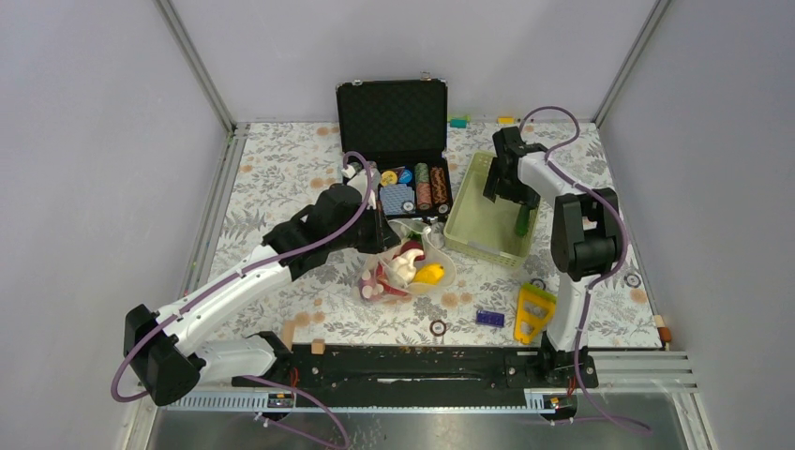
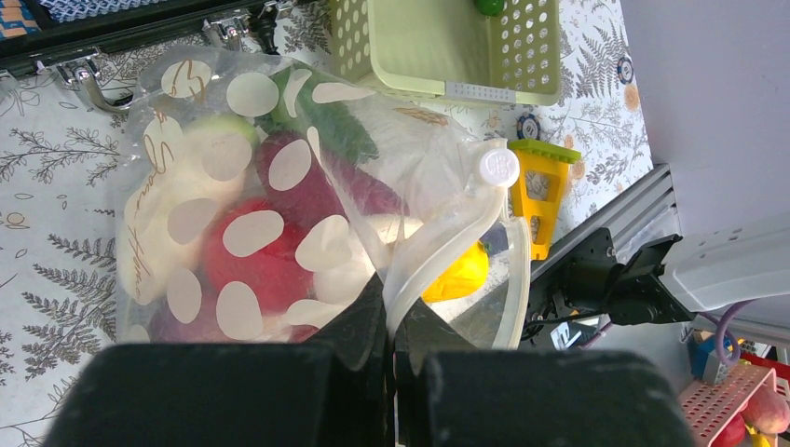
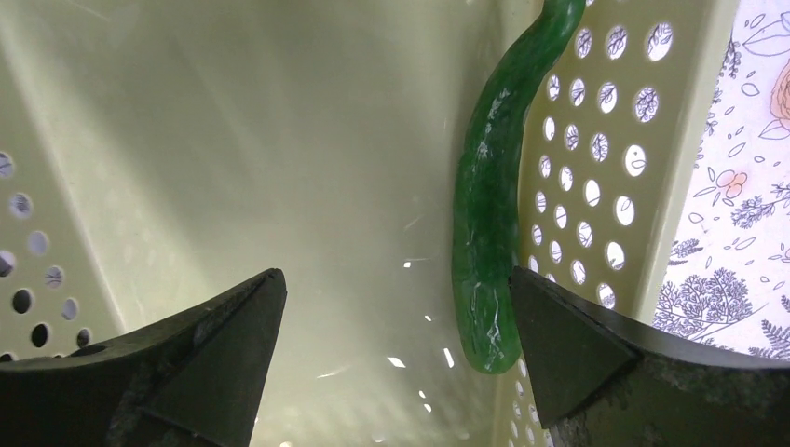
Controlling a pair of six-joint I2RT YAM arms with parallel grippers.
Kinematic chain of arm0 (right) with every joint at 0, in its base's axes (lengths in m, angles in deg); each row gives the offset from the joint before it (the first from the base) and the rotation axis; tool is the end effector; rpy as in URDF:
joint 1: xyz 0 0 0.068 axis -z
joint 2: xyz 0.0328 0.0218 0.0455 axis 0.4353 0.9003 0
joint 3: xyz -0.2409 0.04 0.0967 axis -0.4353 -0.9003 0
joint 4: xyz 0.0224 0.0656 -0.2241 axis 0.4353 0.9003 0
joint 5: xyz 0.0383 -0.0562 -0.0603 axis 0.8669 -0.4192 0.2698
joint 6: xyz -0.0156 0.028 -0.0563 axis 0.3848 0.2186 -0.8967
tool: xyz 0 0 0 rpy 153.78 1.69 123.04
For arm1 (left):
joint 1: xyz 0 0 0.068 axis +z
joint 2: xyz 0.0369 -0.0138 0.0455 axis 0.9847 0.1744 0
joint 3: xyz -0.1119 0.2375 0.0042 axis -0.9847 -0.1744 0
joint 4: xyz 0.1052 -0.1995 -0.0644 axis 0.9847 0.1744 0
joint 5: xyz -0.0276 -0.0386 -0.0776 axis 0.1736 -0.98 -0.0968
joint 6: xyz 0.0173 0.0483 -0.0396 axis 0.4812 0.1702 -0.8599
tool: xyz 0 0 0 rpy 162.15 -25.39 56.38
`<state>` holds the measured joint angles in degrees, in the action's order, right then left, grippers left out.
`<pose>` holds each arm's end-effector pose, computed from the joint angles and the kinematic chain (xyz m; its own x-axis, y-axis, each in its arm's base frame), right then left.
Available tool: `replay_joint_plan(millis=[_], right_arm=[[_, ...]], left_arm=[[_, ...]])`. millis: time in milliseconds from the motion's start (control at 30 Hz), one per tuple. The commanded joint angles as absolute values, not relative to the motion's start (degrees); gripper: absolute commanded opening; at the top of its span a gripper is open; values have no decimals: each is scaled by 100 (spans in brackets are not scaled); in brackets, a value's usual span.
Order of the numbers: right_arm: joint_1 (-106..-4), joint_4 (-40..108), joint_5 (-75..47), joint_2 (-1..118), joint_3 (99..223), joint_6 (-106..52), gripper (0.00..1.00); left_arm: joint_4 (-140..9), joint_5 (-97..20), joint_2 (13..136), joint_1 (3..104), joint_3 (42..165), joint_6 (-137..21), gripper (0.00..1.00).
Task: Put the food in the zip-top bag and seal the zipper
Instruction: Pick up the fake vegetable from the bin.
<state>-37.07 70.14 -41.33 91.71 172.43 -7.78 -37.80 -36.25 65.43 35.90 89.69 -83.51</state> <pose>0.3930 0.0606 0.1914 -0.8066 0.2588 -0.5314 0.3530 0.9320 -0.0819 0.1720 -0.1738 0.3066 -0.7726 -0.0910 -0.6284 0.3597 0.7528 -0.5513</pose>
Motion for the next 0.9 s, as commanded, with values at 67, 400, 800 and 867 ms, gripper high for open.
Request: replay_joint_plan(millis=[67,400,800,867], right_arm=[[-3737,7535,-4416,9372,17602,-713,96],[-3226,7471,-3937,9446,17507,-2025,100],[-3134,6851,-2607,9505,17068,-3333,93],[-3132,6745,-2554,9449,16965,-3540,90]], left_arm=[[-4201,-3787,6489,3664,9133,-8261,0],[-3579,-3521,6471,3775,9778,-8008,0],[-3522,-3516,6527,4044,9922,-7917,0],[-3521,-3526,6524,4066,9916,-7922,0]])
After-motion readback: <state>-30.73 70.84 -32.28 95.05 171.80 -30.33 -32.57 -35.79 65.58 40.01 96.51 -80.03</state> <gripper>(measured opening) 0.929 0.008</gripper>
